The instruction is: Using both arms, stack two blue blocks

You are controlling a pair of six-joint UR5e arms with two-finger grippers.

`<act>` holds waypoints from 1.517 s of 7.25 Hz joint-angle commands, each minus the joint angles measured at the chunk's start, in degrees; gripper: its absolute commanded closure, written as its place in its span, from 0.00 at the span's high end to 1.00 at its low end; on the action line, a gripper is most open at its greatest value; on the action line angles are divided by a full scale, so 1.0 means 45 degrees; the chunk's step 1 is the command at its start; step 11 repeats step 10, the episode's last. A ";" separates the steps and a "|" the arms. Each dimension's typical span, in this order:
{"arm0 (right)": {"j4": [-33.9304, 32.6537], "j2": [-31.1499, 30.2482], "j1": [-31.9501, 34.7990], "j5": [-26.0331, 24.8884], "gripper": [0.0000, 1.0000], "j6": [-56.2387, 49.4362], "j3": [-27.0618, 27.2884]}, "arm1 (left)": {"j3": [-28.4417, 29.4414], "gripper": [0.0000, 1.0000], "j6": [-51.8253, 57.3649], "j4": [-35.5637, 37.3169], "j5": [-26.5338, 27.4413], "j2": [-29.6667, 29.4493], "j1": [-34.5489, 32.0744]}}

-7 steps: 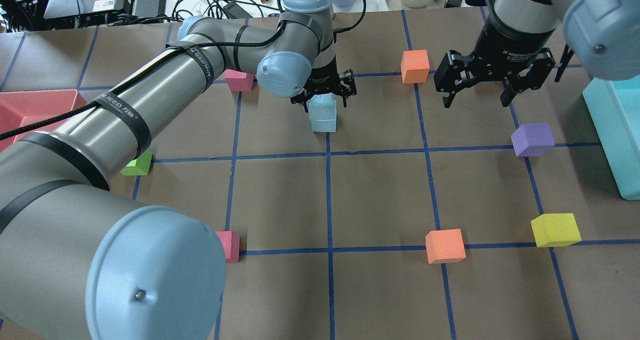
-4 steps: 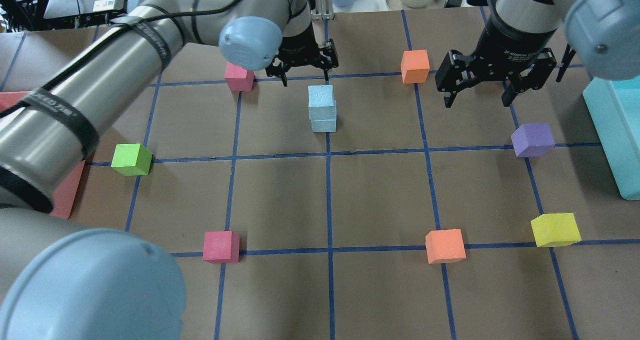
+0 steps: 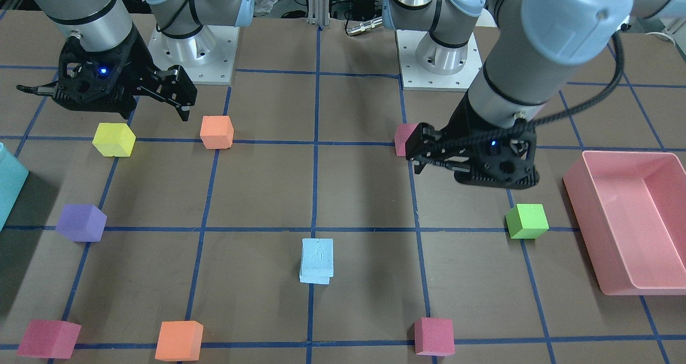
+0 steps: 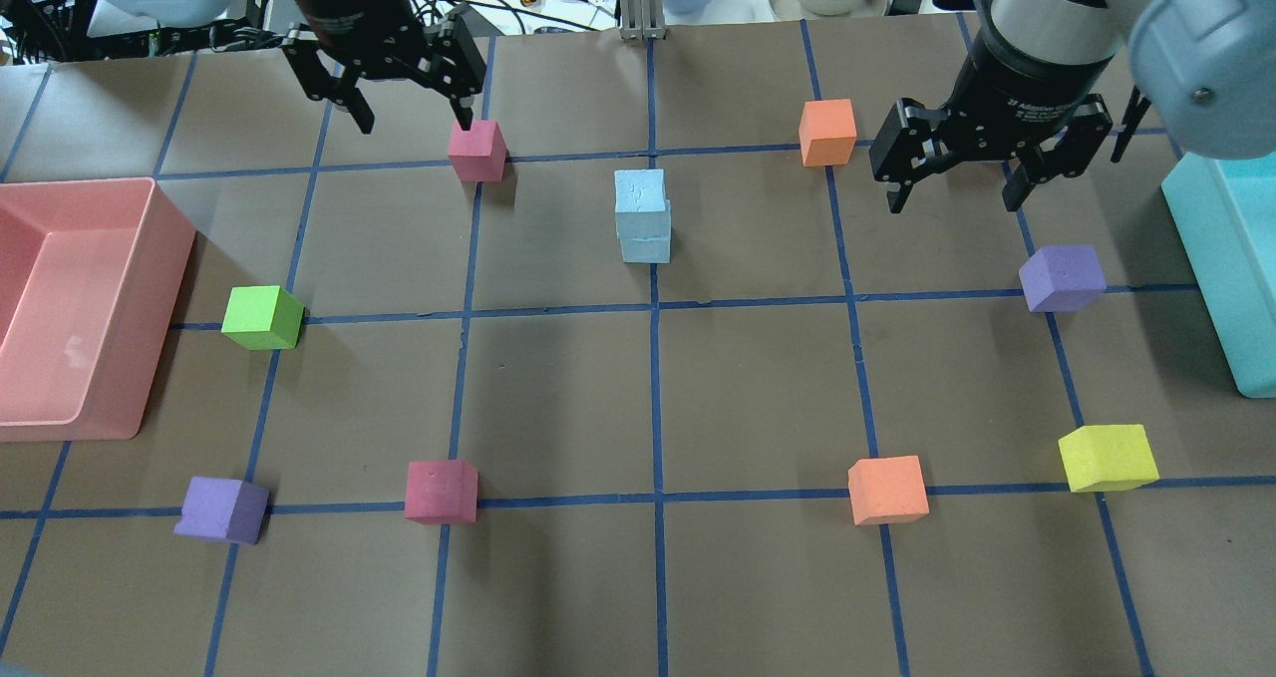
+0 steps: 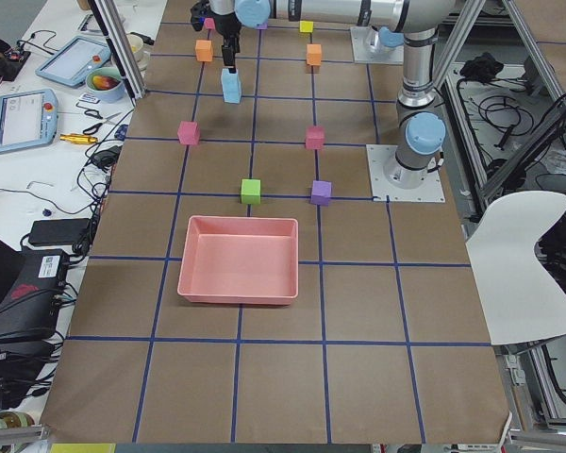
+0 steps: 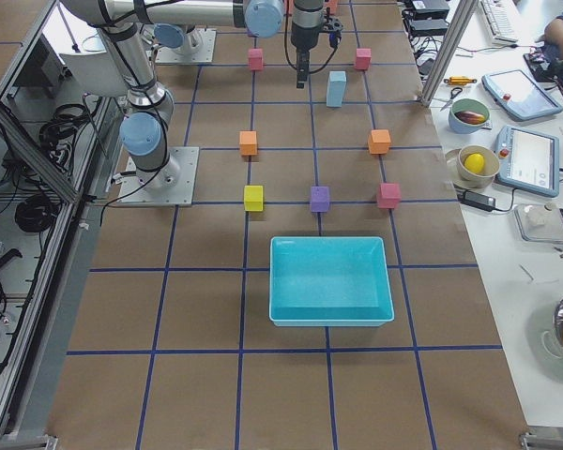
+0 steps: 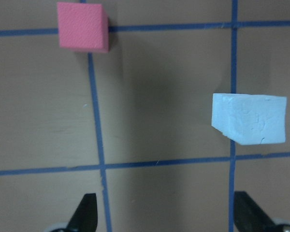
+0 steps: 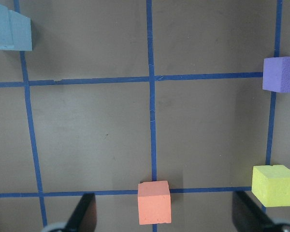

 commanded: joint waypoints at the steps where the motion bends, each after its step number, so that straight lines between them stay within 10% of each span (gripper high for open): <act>1: 0.0000 -0.0001 -0.0002 0.0000 1.00 0.0000 -0.0013 | -0.1133 0.97 0.0142 -0.1325 0.0278 0.1935 0.0188; 11: 0.0020 -0.0001 0.0017 -0.0039 1.00 -0.0020 0.0007 | -0.2217 1.00 0.0240 0.1192 0.0398 0.2961 0.0969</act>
